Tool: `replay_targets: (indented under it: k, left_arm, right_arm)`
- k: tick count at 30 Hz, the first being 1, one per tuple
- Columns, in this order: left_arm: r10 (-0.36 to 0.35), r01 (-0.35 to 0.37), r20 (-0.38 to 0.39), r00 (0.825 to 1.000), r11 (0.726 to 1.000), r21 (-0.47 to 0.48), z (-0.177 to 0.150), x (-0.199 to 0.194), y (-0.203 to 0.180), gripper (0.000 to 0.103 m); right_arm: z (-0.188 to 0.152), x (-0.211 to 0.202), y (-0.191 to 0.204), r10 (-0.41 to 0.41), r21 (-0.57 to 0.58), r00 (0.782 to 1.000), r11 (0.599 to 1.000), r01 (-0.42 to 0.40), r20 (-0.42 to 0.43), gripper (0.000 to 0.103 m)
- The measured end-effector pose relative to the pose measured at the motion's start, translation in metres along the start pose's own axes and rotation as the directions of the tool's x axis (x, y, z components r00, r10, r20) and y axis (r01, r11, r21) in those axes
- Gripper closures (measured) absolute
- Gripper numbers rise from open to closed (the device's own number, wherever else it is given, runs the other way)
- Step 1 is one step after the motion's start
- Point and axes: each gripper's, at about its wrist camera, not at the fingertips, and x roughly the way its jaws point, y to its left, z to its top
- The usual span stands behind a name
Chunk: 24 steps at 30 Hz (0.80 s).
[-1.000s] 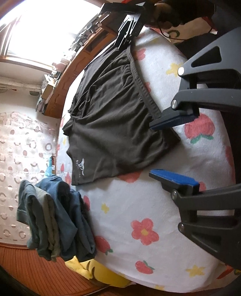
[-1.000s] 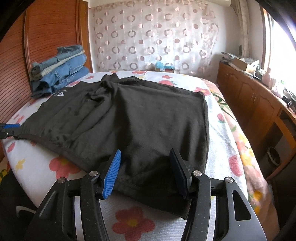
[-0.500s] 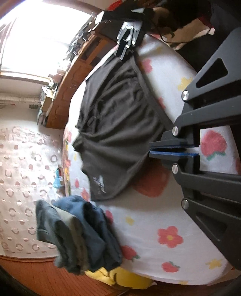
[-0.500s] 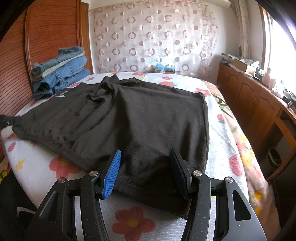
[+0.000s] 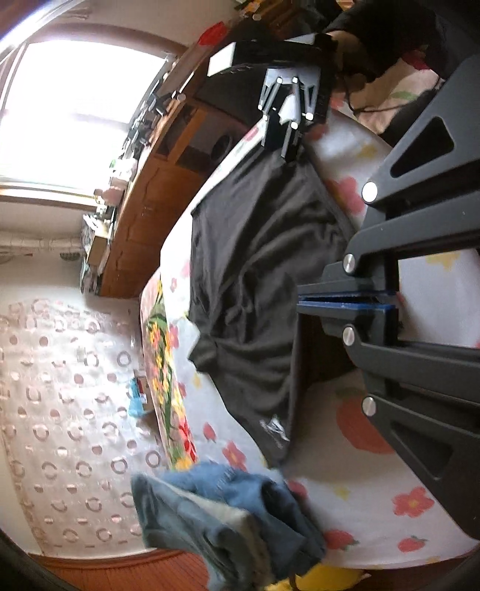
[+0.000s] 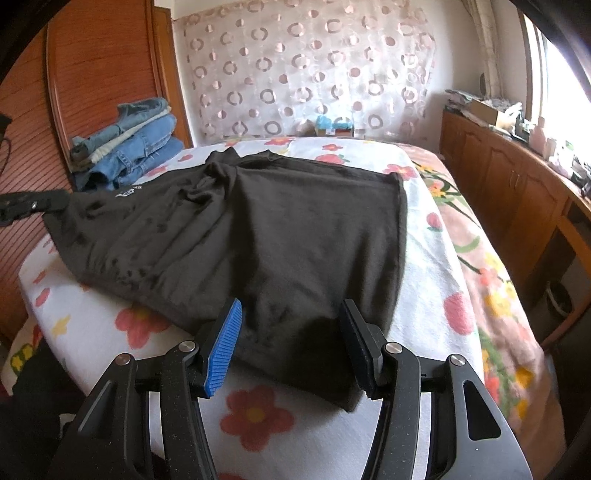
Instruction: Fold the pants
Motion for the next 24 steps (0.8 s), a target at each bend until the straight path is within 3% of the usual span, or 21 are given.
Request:
replay_targets:
  k: [7,11,19,24]
  left_arm:
    - [-0.041,0.040,0.009,0.999,0.998,0.039,0.024,0.012,-0.030,0.103]
    - [-0.058,0.059,0.032,0.998,0.998,-0.017,0.027,0.010,-0.025,0.100]
    - [0.032,-0.030,0.039,0.999,0.998,-0.054,0.015,0.002,0.001,0.083]
    - [0.075,-0.075,0.011,0.997,0.996,-0.058,-0.002,0.005,0.023,0.081]
  right_arm:
    - [0.003,-0.016,-0.006,0.010,0.010,1.000,1.000,-0.010,0.022,0.048]
    - [0.007,-0.026,-0.005,0.018,0.006,0.999,1.000,-0.018,0.044,0.048]
    - [0.016,-0.018,0.018,0.062,-0.019,0.997,0.998,-0.061,0.044,0.047]
    - [0.025,-0.006,0.041,0.110,-0.037,0.993,0.993,-0.108,0.031,0.048]
